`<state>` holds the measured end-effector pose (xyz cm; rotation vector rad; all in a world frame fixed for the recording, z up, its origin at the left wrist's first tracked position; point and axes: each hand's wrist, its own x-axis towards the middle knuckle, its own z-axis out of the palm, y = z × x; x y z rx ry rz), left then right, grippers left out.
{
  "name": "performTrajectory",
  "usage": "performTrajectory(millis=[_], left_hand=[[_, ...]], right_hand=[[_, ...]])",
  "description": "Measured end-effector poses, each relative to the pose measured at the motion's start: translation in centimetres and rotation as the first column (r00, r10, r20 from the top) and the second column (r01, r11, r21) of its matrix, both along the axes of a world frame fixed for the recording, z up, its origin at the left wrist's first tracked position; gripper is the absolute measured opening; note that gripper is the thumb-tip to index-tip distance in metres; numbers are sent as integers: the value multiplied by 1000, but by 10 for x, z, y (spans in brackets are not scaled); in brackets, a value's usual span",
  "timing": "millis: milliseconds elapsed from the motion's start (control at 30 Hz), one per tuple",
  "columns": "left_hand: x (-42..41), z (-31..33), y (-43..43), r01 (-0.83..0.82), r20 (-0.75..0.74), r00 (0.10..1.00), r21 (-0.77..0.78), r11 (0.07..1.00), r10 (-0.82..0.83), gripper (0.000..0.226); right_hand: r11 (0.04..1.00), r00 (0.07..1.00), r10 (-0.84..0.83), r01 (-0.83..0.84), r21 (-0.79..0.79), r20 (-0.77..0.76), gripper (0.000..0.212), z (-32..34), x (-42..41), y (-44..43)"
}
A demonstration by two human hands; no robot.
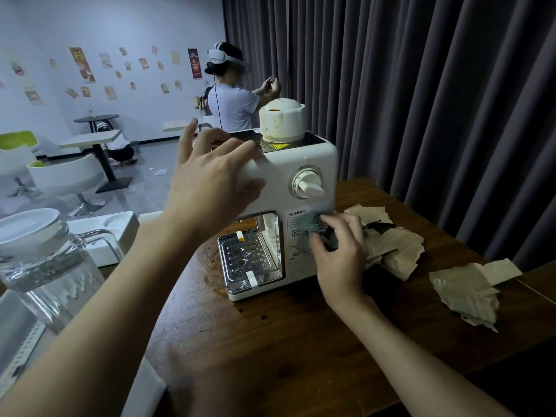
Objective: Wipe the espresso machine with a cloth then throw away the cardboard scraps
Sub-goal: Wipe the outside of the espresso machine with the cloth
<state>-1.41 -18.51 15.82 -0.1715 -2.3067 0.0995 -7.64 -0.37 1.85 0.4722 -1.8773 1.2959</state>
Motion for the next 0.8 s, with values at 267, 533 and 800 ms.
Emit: performTrajectory(millis=[267, 533, 800], left_hand=[[1, -9, -4, 32, 20, 999, 1, 999, -32, 68], [2, -28, -17, 210, -113, 975, 175, 962, -192, 66], [-2, -29, -23, 265, -118, 962, 201, 943, -246, 63]], right_hand=[[987, 994, 100, -105, 125, 46, 29, -8, 3, -1], [999, 997, -25, 28, -31, 74, 27, -13, -4, 7], [986, 988, 117, -128, 108, 104, 29, -22, 10, -7]])
